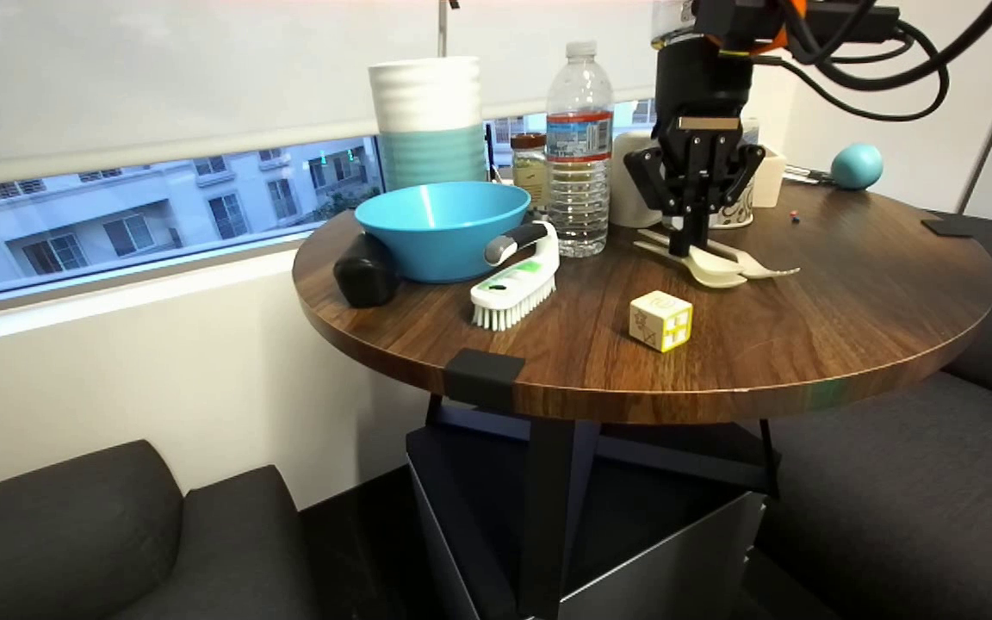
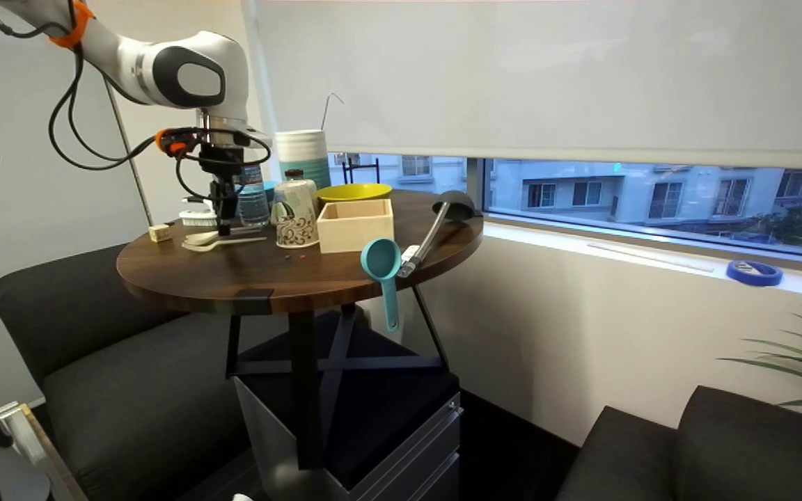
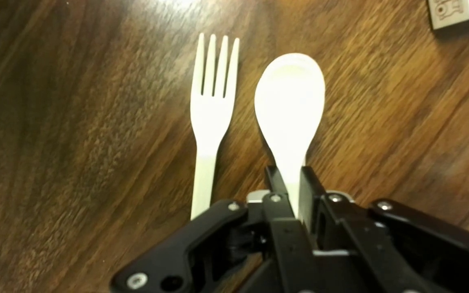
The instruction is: Stack the white cutlery together.
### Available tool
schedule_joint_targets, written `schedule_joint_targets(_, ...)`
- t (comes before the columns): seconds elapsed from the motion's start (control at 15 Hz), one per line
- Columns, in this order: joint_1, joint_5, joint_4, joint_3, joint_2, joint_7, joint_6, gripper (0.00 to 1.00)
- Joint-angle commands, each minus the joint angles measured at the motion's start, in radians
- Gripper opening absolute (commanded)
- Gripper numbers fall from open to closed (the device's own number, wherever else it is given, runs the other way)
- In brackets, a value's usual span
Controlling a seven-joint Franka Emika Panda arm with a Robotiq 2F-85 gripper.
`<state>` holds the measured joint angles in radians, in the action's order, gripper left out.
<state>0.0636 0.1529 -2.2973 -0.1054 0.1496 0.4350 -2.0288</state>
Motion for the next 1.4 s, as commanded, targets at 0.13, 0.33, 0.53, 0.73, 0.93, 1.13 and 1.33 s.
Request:
schedule_joint_targets(0.13,0.003,-0.016,0.021,-0.012,-0.018,0.027,-0.003,0.04)
schedule_joint_targets(0.33,0.004,-0.018,0.02,-0.014,-0.016,0.025,-0.008,0.04)
schedule_joint_targets(0.53,0.003,-0.028,0.015,-0.017,-0.012,0.025,-0.021,0.04)
schedule_joint_targets(0.73,0.003,-0.041,0.013,-0.02,-0.008,0.027,-0.029,0.04)
schedule_joint_targets(0.93,0.004,-0.048,0.014,-0.021,-0.01,0.023,-0.027,0.04)
schedule_joint_targets(1.13,0.004,-0.043,0.017,-0.02,-0.012,0.021,-0.015,0.39)
schedule_joint_targets(1.33,0.003,-0.039,0.018,-0.018,-0.012,0.017,-0.015,0.53)
